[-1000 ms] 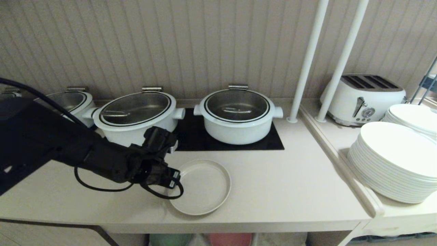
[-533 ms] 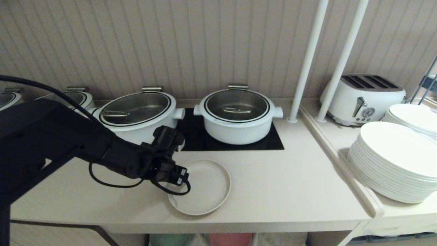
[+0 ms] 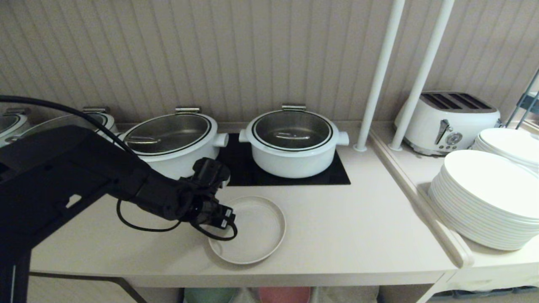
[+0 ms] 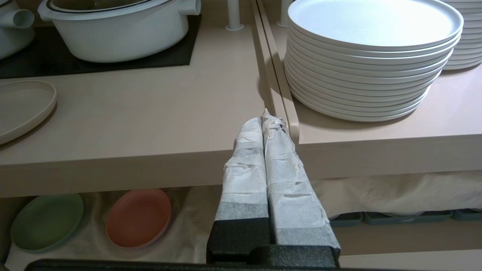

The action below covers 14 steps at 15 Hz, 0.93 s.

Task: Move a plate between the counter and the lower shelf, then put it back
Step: Pick up the plate

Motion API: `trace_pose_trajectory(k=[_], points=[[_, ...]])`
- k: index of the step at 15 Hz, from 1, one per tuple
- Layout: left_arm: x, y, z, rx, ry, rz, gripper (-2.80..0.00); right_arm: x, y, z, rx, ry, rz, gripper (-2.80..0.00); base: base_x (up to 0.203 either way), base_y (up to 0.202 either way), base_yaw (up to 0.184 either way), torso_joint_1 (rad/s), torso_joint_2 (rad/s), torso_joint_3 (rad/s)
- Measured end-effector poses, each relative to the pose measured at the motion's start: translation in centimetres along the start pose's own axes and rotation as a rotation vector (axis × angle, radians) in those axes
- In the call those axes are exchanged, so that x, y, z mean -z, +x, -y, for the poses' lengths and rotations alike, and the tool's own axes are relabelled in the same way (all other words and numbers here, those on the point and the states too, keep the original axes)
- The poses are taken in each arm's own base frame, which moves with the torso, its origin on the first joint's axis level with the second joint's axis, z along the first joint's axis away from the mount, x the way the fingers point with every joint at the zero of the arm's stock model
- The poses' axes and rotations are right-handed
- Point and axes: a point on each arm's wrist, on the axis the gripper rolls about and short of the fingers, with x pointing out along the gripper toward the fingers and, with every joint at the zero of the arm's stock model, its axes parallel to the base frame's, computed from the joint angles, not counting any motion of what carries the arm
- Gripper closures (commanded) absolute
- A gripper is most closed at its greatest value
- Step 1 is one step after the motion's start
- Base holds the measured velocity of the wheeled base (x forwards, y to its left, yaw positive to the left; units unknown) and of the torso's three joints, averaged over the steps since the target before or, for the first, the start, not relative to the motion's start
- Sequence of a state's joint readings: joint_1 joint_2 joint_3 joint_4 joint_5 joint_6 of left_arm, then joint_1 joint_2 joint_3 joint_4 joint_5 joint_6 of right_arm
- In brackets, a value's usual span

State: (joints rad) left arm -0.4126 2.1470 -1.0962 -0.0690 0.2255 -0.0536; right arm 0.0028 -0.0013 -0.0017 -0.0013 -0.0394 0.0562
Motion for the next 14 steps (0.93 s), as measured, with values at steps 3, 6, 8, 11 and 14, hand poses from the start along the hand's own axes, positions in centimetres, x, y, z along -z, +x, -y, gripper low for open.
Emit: trace_pose_trajectory(k=[3, 6, 8, 11, 14], points=[[0.14, 0.24, 0.05, 0.0, 0.002, -0.008, -2.8, 0.0, 0.0, 0.0, 0.0, 0.0, 0.0, 0.0, 0.0, 0.0, 0.0, 0.0, 0.0, 0.0], [0.3, 0.37, 0.09, 0.006, 0.004, -0.013, 0.0, 0.0, 0.0, 0.0, 0.0, 0.0, 0.0, 0.0, 0.0, 0.0, 0.0, 0.0, 0.0, 0.0], [0.3, 0.4, 0.17, 0.025, 0.006, -0.016, 0.0, 0.0, 0.0, 0.0, 0.0, 0.0, 0.0, 0.0, 0.0, 0.0, 0.0, 0.0, 0.0, 0.0], [0.35, 0.43, 0.14, 0.024, 0.006, -0.02, 0.0, 0.0, 0.0, 0.0, 0.0, 0.0, 0.0, 0.0, 0.0, 0.0, 0.0, 0.0, 0.0, 0.0], [0.33, 0.39, 0.08, 0.019, 0.011, -0.02, 0.0, 0.0, 0.0, 0.0, 0.0, 0.0, 0.0, 0.0, 0.0, 0.0, 0.0, 0.0, 0.0, 0.0]])
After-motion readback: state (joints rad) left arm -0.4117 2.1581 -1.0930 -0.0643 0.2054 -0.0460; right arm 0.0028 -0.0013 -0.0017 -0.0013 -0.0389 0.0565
